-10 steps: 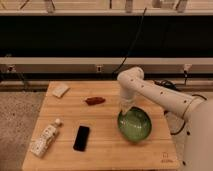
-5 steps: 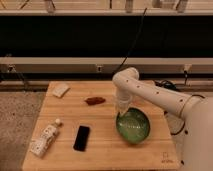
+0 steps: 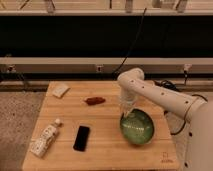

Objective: Drag the ceramic bowl in a circle

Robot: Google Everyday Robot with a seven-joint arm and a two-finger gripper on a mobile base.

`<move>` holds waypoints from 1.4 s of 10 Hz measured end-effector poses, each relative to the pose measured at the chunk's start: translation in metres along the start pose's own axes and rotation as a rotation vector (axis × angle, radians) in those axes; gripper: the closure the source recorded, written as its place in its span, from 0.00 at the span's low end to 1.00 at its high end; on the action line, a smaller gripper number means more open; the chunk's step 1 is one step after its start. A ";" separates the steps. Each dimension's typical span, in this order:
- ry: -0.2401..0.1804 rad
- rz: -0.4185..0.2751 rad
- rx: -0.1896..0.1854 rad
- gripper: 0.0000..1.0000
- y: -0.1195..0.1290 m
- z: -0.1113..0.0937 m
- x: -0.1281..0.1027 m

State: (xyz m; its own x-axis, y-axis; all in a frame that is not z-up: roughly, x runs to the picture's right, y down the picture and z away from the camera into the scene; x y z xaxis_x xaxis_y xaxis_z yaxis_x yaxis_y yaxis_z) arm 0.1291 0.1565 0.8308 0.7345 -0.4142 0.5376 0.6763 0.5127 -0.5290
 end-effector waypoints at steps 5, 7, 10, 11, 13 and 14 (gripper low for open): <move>0.002 0.032 -0.001 0.99 0.011 -0.003 0.026; 0.004 0.052 0.000 0.99 0.022 -0.006 0.047; 0.008 0.038 -0.001 0.99 0.010 -0.011 0.056; 0.009 0.024 -0.004 0.99 -0.002 -0.014 0.052; 0.009 0.001 -0.018 0.99 -0.013 -0.015 0.040; 0.010 -0.007 -0.022 0.99 -0.016 -0.016 0.035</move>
State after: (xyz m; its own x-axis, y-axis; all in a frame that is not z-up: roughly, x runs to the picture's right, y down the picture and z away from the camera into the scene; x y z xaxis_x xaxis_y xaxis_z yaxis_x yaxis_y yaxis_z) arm 0.1446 0.1218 0.8478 0.7298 -0.4252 0.5353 0.6827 0.4931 -0.5392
